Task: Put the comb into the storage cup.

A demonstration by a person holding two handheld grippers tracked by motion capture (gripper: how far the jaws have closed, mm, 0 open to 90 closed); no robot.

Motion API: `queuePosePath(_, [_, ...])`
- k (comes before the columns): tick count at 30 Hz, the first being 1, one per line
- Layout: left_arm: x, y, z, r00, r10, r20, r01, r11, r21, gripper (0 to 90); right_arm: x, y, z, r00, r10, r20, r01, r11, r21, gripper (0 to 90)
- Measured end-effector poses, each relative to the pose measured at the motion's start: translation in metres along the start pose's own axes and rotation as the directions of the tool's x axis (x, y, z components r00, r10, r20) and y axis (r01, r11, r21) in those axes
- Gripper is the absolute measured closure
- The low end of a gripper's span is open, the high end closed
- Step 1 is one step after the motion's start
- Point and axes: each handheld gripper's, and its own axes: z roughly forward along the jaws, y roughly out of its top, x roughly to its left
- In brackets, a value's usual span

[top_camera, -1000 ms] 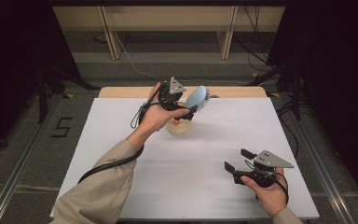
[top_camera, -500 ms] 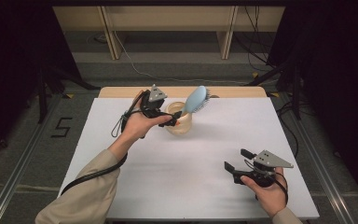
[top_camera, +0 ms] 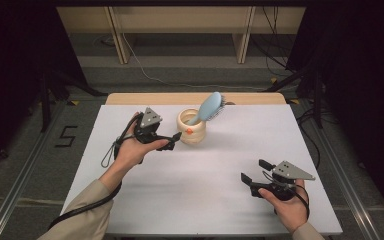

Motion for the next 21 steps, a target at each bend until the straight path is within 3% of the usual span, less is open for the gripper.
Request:
queuePosePath(9, [0.002, -0.032, -0.018, 0.9998, -0.018, -0.005, 0.018, 0.9998, -0.008, 4.3, 0.001, 0.0, 0.0, 1.0, -0.001, 0.001, 0.001, 1.0, 0.0, 15.8])
queuePosePath(21, [0.001, -0.058, -0.032, 0.9991, -0.039, -0.014, 0.039, 0.9991, -0.015, 4.7, 0.001, 0.0, 0.0, 1.0, -0.003, 0.002, 0.003, 1.0, 0.002, 15.8])
